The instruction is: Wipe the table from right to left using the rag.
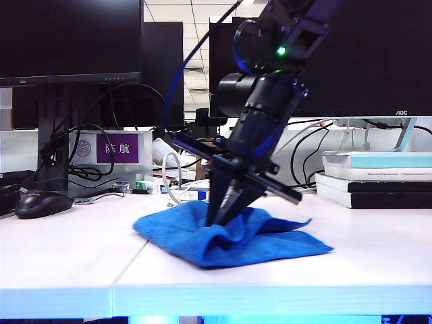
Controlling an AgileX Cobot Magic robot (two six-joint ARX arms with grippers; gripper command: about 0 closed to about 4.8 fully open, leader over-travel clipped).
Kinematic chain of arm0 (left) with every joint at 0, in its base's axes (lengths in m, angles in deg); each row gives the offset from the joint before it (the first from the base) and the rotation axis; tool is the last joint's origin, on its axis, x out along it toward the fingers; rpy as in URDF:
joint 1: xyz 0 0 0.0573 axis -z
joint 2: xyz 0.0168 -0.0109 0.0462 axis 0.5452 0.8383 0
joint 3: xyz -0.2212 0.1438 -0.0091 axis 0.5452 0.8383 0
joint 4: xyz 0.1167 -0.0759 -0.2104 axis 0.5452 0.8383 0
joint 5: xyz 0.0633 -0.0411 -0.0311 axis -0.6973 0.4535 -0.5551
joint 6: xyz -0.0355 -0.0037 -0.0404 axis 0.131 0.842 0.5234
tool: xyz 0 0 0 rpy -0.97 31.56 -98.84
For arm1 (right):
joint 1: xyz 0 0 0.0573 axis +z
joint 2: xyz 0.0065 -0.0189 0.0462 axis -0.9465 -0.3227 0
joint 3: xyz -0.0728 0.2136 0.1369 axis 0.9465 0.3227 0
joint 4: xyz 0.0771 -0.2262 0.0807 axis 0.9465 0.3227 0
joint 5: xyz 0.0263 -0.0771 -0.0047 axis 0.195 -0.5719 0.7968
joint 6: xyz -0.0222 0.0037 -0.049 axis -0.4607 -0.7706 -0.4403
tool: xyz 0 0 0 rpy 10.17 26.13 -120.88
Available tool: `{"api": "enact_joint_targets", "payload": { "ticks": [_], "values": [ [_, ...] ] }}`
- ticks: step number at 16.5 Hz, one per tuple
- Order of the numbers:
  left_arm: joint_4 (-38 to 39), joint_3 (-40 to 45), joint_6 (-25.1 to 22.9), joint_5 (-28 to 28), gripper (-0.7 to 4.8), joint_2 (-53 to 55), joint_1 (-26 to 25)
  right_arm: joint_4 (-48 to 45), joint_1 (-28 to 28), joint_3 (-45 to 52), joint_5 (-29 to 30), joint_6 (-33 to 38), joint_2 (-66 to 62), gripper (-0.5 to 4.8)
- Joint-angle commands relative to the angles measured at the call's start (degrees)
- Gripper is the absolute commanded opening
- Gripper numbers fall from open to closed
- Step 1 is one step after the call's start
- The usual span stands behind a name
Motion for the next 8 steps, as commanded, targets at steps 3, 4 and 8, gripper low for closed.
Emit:
{"api": "enact_joint_targets", "payload": {
  "ticks": [3,4,8],
  "values": [
    [0.00,-0.24,0.00,-0.13,-0.05,-1.09,0.04,-4.81,3.21,0.02,2.56,3.69,-2.78,-0.06],
    [0.20,-0.24,0.00,-0.15,-0.05,-1.11,0.04,-6.36,3.69,0.02,3.34,4.61,-2.86,-0.06],
    [0.87,-0.24,0.00,-0.11,-0.05,-1.11,0.04,-12.20,5.79,-0.02,6.08,8.11,-3.10,-0.06]
  ]
}}
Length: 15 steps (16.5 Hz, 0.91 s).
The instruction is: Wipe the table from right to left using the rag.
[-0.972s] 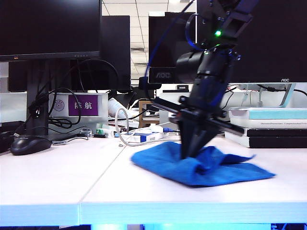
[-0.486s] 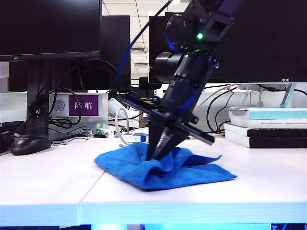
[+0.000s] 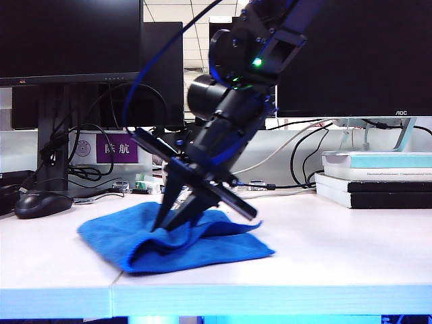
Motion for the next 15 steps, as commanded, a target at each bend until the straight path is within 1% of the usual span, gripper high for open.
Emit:
{"api": "enact_joint_targets", "payload": {
  "ticks": [1,4,7,10,15],
  "values": [
    [-0.26,-0.24,0.00,0.07,-0.05,-0.24,0.04,-3.58,1.27,0.11,0.31,2.34,-0.28,-0.06],
    [-0.31,-0.24,0.00,0.04,-0.05,-0.39,0.04,-3.91,2.10,-2.43,0.74,3.26,-0.96,-0.06],
    [-0.28,-0.24,-0.02,0.04,-0.05,-0.42,0.04,-2.84,2.99,-7.96,2.36,3.61,-4.22,-0.06],
    [-0.28,-0.24,0.00,0.04,-0.05,-0.46,0.04,-1.62,5.16,-13.55,2.60,3.82,-8.11,-0.06],
    [-0.07,-0.24,0.00,0.04,-0.05,-0.55,0.04,-0.72,7.52,-20.06,3.96,4.81,-13.16,-0.06]
  ]
}}
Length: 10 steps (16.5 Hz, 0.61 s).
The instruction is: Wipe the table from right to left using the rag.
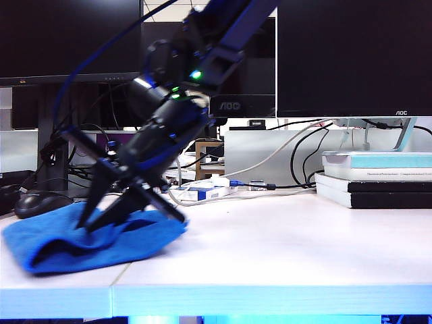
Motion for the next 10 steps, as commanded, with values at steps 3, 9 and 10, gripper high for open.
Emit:
{"api": "enact_joint_targets", "payload": {
  "ticks": [3,9,10],
  "values": [
    [0.50,-0.24,0.00,0.02,-0.05,-0.33,0.04,0.26,2.12,-7.85,1.81,0.96,-4.59,-0.06],
    [0.48,-0.24,0.00,0.02,-0.05,-0.33,0.04,-2.05,2.19,-10.58,2.16,3.21,-6.58,-0.06],
    [0.48,-0.24,0.00,0.02,-0.05,-0.33,0.04,-2.47,2.21,-10.58,2.16,3.54,-6.58,-0.06]
  ]
}}
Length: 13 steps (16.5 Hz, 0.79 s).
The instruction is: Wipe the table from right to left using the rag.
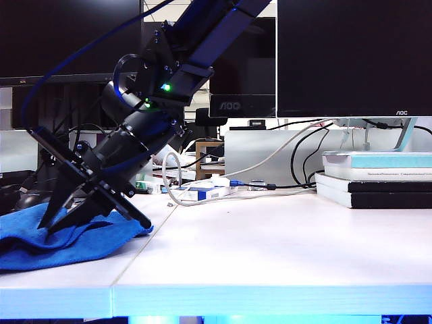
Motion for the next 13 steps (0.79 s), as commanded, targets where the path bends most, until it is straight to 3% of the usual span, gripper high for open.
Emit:
{"api": "enact_joint_targets", "payload": {
  "ticks": [1,7,13],
  "values": [
    [-0.31,-0.24,-0.02,0.04,-0.05,-0.24,0.04,-2.62,0.22,-0.33,0.33,1.49,0.13,-0.06],
    [-0.22,-0.22,-0.02,0.04,-0.05,-0.24,0.04,-5.73,2.56,-0.70,2.14,3.82,-1.27,-0.06],
    [1.40,-0.22,-0.02,0.04,-0.05,-0.24,0.04,-5.62,4.57,-9.94,3.72,6.38,-6.56,-0.06]
  ]
}}
